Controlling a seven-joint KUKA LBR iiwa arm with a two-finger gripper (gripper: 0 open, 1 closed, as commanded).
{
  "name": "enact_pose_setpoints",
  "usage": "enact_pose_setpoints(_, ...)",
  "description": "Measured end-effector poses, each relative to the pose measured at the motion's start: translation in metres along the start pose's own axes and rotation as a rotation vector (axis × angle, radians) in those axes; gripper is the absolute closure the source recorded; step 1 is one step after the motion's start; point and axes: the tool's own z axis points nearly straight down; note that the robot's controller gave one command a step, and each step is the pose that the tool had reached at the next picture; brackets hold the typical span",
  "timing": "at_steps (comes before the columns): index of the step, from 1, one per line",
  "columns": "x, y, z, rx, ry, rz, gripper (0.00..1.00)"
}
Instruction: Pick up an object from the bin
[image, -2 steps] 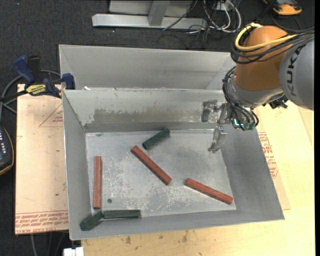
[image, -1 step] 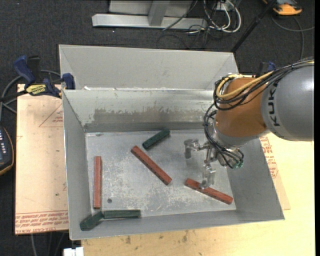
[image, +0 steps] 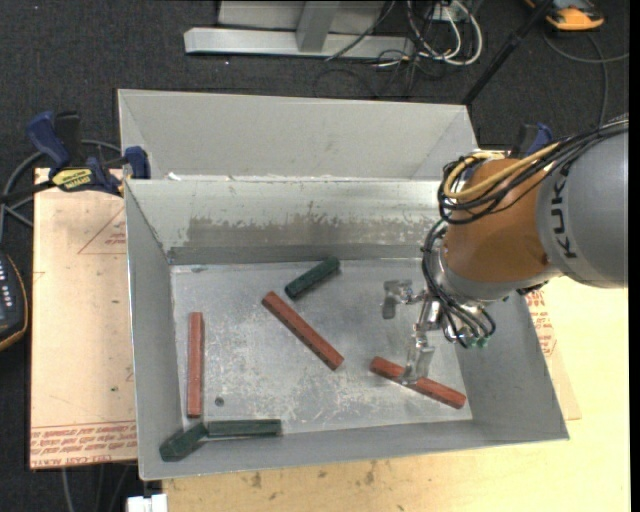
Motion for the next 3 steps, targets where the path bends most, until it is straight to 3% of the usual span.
enact_pose_setpoints(1,0.038,-0.038,0.053,0.001,0.006,0.129,0.00)
enact_pose_setpoints(2,0.036,-0.037,0.050,0.001,0.001,0.125,1.00)
enact_pose_setpoints(3,0.021,-0.037,-0.111,0.002,-0.011,0.139,1.00)
